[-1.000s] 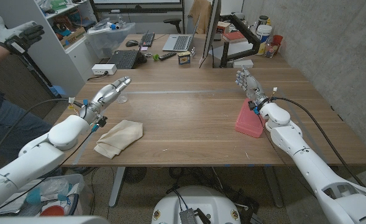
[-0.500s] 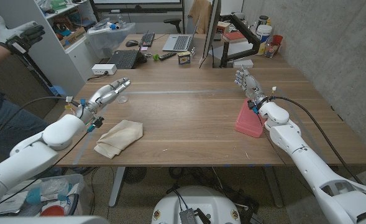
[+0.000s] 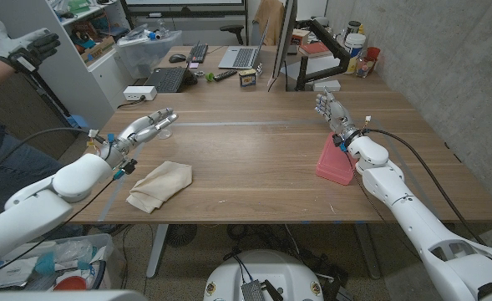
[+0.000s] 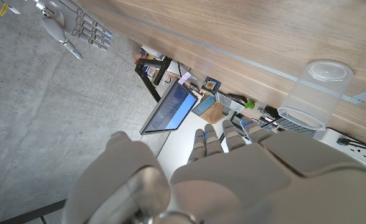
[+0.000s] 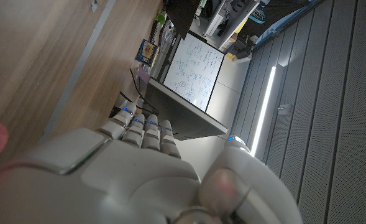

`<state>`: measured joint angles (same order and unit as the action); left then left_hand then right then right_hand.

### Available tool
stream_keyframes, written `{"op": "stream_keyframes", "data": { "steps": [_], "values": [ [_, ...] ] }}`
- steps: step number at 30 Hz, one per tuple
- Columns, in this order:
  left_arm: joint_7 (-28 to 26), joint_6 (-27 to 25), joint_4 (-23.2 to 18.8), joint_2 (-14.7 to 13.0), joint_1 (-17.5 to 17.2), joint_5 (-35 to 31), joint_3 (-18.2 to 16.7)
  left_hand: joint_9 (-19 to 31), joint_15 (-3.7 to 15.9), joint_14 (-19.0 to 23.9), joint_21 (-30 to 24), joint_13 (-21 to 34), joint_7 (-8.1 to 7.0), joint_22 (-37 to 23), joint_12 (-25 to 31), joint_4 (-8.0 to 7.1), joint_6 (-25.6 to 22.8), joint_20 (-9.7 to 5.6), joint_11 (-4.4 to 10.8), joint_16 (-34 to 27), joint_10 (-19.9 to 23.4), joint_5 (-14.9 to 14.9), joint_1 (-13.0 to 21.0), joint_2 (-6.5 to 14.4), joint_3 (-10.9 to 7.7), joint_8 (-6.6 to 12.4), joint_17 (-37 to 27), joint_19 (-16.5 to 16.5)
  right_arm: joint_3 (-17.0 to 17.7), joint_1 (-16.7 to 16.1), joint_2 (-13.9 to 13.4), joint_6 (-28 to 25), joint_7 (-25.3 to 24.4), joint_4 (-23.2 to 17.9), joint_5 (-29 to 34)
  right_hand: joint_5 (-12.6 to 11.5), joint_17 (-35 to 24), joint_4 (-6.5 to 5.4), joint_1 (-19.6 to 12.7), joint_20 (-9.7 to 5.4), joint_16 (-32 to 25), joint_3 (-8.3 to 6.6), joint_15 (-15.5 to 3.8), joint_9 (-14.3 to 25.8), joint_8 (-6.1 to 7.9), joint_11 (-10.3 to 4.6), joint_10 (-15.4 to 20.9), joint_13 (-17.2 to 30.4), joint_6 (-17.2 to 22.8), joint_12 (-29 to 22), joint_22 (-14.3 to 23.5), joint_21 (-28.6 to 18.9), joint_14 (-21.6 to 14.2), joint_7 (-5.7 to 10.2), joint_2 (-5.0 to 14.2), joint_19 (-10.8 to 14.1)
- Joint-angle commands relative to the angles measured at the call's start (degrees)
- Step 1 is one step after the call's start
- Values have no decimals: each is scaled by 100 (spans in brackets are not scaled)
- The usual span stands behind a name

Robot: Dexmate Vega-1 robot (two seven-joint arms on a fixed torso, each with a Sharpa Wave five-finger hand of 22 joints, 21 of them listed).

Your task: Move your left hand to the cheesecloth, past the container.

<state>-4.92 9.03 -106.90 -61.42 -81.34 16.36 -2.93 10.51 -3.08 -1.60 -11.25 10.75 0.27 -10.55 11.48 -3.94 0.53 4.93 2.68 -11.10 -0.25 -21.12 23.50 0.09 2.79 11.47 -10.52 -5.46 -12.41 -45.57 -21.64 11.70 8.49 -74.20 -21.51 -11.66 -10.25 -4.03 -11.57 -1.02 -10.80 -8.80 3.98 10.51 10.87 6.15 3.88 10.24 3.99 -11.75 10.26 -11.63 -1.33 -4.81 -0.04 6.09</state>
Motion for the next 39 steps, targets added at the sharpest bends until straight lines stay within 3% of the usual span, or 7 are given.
{"op": "stream_keyframes", "data": {
  "steps": [1, 8, 9, 10, 12, 29, 39],
  "values": [
    [169, -184, -240, -44, -334, -239, -327, 34, -33, -4, -26, 13, -58, -8, 7, 21, 25, 44, 72, -3, -26, -32, 95, -4, -5, -12, -26, -14, 4, 20, 16, 7, 46, 45, -13, -22, -33, 12, -25, 23, -2, 25, 4, 11, 22, 9, 59, 29, 23, -30, 25, 10, -54, 15, 22, 10],
    [211, -391, -461, -61, -605, -567, -571, 36, -25, -16, -29, 15, -123, -11, -1, 38, 52, 96, 86, 2, -52, -29, 134, -4, -1, -18, -28, -19, 0, 31, 38, 25, 62, 97, -11, -22, -34, 15, -25, 28, -2, 30, 0, 11, 22, 11, 59, 29, 24, -29, 25, 11, -57, 16, 23, 9],
    [211, -391, -478, -43, -643, -616, -610, 37, -20, -16, -36, 16, -167, -11, -1, 49, 56, 118, 96, 2, -58, -28, 154, -4, -1, -18, -29, -5, -2, 31, 39, 22, 68, 96, -12, -22, -34, 16, -26, 28, -1, 30, 9, 11, 22, 15, 60, 29, 24, -29, 25, 11, -55, 17, 24, 9],
    [207, -398, -500, -17, -681, -658, -653, 39, -11, -11, -61, 20, -376, -14, 5, 85, 45, 193, 114, 0, -59, -26, 230, -5, 1, -7, -30, 51, -6, 30, 37, 19, 73, 93, -8, -22, -34, 16, -26, 24, -1, 31, 6, 11, 21, 19, 58, 29, 22, -28, 25, 11, -56, 17, 25, 10],
    [218, -458, -554, 22, -757, -736, -744, 40, -26, 0, -92, 22, -441, -16, 15, 111, 7, 331, 151, -5, -45, -23, 285, -5, 3, 10, -32, 130, -12, 26, 34, 7, 80, 81, -5, -22, -34, 17, -25, 28, -1, 33, 3, 11, 22, 14, 59, 29, 23, -28, 25, 11, -55, 14, 26, 8],
    [429, -936, -986, 412, -1285, -1587, -1422, 45, 59, 278, -209, 30, -510, -22, 109, 263, -477, 639, 201, -84, 217, -8, 618, 8, 4, 164, -44, 536, -53, 37, 34, -51, 77, 30, 39, -23, -34, 23, -25, 27, -5, 41, 7, 11, 26, 8, 80, 29, 39, -34, 25, 12, -72, 4, 34, 10],
    [536, -1216, -1113, 545, -1375, -2082, -1567, 45, 95, 345, -211, 31, -512, -22, 126, 309, -546, 668, 218, -94, 291, -3, 715, 9, 0, 170, -47, 580, -60, 10, 26, -88, 54, -13, 59, -23, -34, 27, -28, 24, -9, 46, 2, 11, 27, 3, 99, 29, 43, -39, 26, 10, -88, 2, 41, 16]
  ]
}}
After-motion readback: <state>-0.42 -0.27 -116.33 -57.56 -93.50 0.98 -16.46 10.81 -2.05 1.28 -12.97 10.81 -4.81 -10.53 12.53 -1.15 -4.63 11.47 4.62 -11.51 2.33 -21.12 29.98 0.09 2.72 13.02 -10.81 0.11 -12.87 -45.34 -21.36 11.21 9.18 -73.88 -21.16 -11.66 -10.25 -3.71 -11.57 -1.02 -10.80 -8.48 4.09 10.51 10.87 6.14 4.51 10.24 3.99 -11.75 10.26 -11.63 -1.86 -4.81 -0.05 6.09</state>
